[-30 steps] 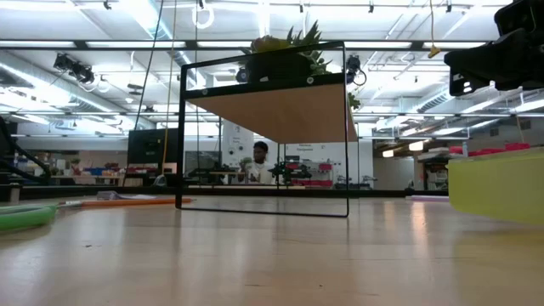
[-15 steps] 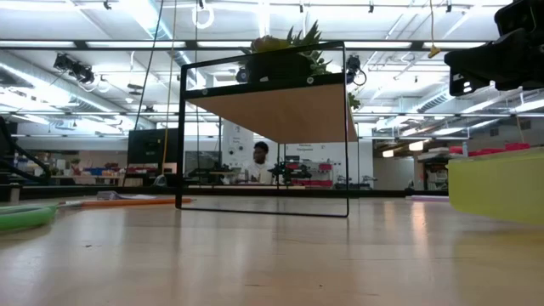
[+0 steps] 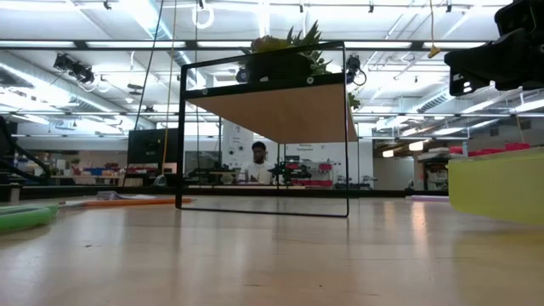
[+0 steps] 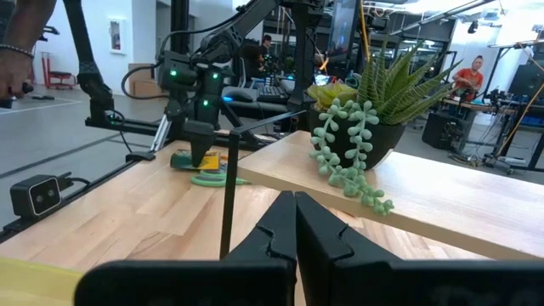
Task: Pack school essentials
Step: Put the yellow crayon box into the yellow supply box
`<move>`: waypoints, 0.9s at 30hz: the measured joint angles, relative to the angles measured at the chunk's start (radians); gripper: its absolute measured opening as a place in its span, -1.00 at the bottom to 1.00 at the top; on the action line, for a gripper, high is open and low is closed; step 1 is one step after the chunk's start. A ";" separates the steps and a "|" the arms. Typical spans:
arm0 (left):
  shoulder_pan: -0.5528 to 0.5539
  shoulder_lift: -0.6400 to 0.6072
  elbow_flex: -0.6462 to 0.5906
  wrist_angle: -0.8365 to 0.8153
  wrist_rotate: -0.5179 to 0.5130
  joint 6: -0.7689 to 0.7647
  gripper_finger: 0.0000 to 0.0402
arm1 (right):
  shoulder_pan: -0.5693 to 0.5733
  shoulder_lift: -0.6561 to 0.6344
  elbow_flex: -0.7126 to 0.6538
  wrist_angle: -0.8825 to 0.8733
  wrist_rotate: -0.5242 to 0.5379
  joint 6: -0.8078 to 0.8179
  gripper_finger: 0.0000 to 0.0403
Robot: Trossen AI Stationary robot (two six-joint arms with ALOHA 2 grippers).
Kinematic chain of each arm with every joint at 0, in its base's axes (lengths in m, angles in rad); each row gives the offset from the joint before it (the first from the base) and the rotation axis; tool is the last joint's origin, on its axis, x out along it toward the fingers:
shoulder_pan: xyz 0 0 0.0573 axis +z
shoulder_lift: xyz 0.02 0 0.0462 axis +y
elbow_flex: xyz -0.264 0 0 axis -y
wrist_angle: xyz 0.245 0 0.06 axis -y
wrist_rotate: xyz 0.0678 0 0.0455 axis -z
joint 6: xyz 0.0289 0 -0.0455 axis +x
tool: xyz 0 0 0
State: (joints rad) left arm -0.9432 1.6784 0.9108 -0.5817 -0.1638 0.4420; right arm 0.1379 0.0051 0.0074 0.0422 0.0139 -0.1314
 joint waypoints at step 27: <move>0.006 -0.025 -0.006 -0.015 -0.004 -0.140 0.45 | 0.000 0.000 0.000 0.000 0.000 0.000 -0.96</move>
State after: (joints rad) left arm -0.9369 1.6532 0.9051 -0.5971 -0.1679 0.3022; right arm 0.1379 0.0051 0.0074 0.0424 0.0139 -0.1314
